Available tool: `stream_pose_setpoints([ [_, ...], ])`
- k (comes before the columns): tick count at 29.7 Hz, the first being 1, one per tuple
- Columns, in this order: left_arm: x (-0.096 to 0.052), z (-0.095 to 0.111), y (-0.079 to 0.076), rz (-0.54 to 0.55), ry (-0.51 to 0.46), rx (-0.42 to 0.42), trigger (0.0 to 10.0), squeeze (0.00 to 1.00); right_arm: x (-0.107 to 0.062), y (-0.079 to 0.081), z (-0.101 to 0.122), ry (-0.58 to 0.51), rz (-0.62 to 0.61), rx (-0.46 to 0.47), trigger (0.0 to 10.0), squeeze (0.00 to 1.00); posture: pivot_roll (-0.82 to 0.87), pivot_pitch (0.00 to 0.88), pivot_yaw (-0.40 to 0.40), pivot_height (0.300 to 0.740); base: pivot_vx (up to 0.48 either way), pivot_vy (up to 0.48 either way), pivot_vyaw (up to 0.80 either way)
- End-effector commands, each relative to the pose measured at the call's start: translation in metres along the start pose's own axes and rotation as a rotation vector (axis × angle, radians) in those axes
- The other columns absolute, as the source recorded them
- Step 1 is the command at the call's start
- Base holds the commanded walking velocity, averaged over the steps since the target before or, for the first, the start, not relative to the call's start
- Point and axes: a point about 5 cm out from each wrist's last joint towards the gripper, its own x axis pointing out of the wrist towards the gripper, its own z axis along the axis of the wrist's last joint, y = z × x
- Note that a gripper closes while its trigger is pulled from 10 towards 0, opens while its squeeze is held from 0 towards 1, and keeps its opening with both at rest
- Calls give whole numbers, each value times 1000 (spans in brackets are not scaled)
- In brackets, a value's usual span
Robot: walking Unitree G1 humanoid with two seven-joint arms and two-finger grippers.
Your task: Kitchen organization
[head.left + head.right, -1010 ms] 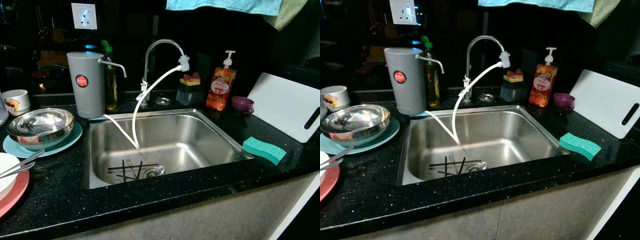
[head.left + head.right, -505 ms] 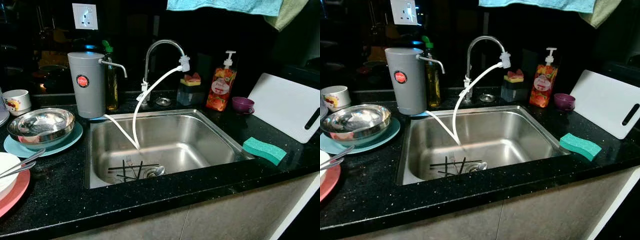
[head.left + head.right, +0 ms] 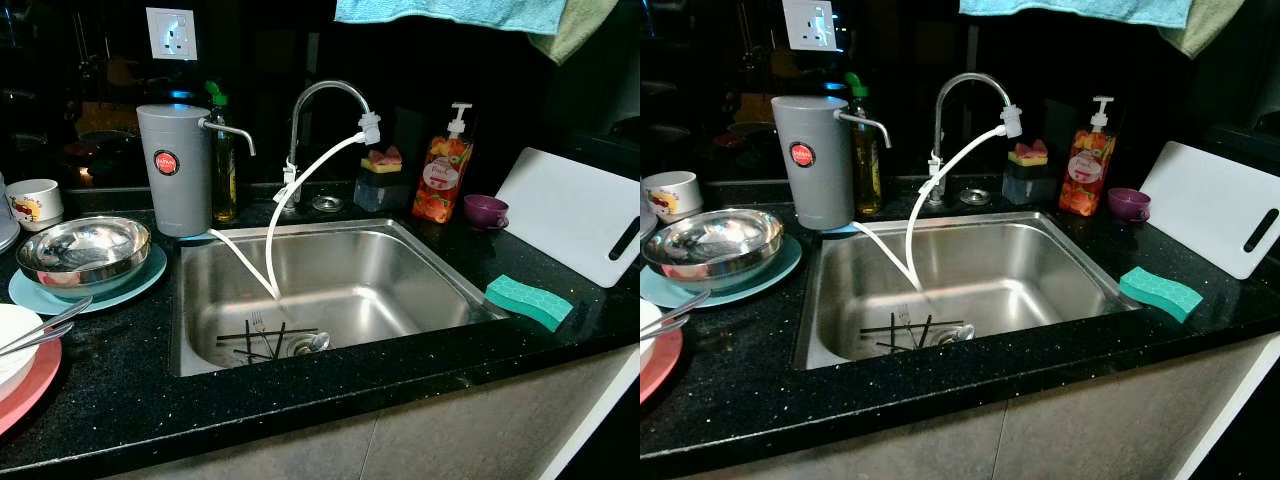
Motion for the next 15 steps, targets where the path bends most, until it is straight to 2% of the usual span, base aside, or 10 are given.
stream_pose_setpoints([
  [1,5,18,0,9,-57,-4,10000,0,0,-4,1,4,-9,-5,10000,0,94,0,-95,740,0,0,0],
  [5,4,16,2,16,-46,-8,10000,0,0,-3,2,2,3,-26,10000,0,94,0,-89,740,0,0,0],
  [6,4,13,2,7,-34,6,10000,0,-1,-4,-3,16,-21,8,10000,0,88,0,-84,740,0,0,0],
  [8,4,12,1,4,-33,5,10000,0,-1,-4,-4,21,-25,18,10000,0,85,0,-89,740,0,0,0],
  [12,4,12,0,7,-30,-4,10000,0,-2,-4,-10,30,-11,-11,10000,0,82,0,-82,740,0,0,0],
  [15,3,10,0,-2,-22,10,10000,0,-3,-5,-14,43,-27,16,10000,0,85,0,-86,740,0,0,0],
])
